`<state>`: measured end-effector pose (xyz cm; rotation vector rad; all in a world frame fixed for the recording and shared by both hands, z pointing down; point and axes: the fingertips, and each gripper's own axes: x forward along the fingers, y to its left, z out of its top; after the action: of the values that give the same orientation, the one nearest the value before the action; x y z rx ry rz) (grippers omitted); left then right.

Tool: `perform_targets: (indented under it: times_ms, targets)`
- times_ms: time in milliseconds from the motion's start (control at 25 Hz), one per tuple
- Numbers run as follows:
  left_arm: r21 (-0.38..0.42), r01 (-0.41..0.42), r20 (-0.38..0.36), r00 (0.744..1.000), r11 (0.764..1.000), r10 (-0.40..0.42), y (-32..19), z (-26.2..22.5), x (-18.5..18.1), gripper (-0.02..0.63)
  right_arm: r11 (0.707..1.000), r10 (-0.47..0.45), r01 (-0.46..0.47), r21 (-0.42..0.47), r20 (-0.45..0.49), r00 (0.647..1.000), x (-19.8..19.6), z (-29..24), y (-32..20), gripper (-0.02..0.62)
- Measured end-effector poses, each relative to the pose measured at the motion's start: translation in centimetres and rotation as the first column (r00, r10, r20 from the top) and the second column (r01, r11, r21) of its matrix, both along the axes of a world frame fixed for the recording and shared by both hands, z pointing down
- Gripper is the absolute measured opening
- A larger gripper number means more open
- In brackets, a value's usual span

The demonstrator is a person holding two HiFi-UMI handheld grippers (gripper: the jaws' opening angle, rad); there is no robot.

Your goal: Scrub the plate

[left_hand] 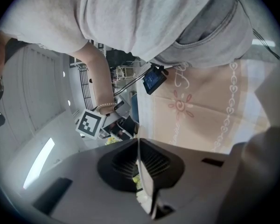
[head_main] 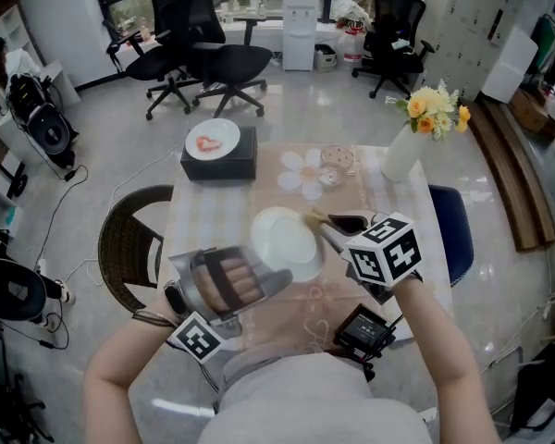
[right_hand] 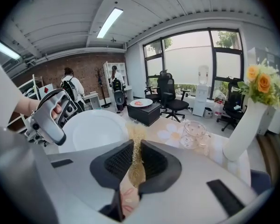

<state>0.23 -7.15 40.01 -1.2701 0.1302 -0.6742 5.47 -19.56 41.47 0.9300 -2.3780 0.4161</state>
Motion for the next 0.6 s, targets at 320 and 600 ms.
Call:
perform_targets:
  times_ms: [320,600]
  targets:
    - [0.001,0.003,-0.004,1.000,1.000,-0.003,-0.1,0.0,-0.2,0.020,1.000,0.017,-0.019,0.023,0.085,0.996,-0.2,-2.1,0.4,0.051]
    - [0.000,-0.003,0.001,1.000,1.000,0.003,-0.1,0.1,0.0,0.020,0.986,-0.164,0.152,0.069,0.234,0.958,-4.9,-7.1,5.3,0.052]
